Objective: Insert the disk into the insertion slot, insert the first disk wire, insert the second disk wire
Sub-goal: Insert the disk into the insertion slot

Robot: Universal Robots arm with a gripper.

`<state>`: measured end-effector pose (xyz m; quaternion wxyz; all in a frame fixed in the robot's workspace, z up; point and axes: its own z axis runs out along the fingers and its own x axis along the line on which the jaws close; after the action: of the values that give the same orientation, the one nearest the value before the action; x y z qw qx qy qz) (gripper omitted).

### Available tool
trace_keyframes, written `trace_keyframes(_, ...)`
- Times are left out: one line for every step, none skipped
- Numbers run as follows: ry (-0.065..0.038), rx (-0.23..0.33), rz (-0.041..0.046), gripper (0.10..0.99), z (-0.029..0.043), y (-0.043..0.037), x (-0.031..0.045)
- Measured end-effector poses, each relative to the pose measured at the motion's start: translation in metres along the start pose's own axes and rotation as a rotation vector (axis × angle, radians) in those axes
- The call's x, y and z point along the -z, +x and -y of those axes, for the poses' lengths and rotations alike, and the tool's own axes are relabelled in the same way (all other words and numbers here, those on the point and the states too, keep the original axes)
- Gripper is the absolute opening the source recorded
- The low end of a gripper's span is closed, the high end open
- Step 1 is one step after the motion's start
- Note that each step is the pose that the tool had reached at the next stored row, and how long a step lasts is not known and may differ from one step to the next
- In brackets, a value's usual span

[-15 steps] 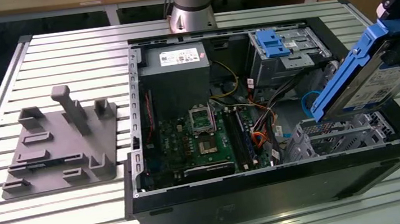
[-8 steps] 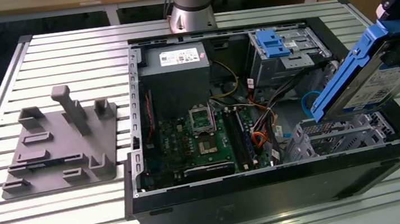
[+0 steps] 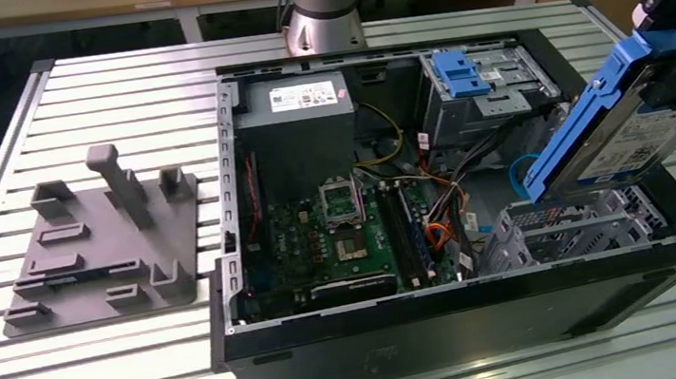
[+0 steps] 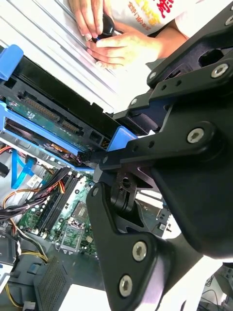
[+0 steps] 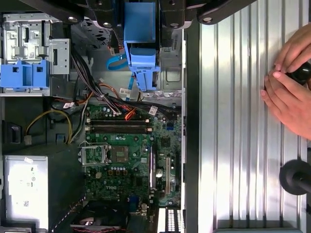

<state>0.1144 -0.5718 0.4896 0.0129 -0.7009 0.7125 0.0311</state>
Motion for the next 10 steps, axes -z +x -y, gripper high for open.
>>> trace_keyframes(0.000, 0.000, 0.0001, 0.365, 0.0003, -0.0006, -0.0004)
trace_keyframes(0.000, 0.000, -0.0001, 0.365, 0.0007, -0.0012, -0.0007)
trace_keyframes(0.000, 0.000, -0.0004, 0.365, 0.0010, -0.0018, -0.0010)
trace_keyframes(0.000, 0.000, -0.0006, 0.365, 0.0013, -0.0023, -0.0013)
trace_keyframes(0.000, 0.000, -0.0007, 0.365, 0.0016, -0.0028, -0.0016)
trace_keyframes(0.000, 0.000, -0.0007, 0.365, 0.0020, -0.0033, -0.0019)
trace_keyframes(0.000, 0.000, -0.0007, 0.365, 0.0024, -0.0039, -0.0023)
trace_keyframes(0.000, 0.000, -0.0007, 0.365, 0.0027, -0.0044, -0.0025)
trace_keyframes(0.000, 0.000, -0.0009, 0.365, 0.0028, -0.0053, -0.0028)
trace_keyframes(0.000, 0.000, -0.0010, 0.365, 0.0029, -0.0063, -0.0030)
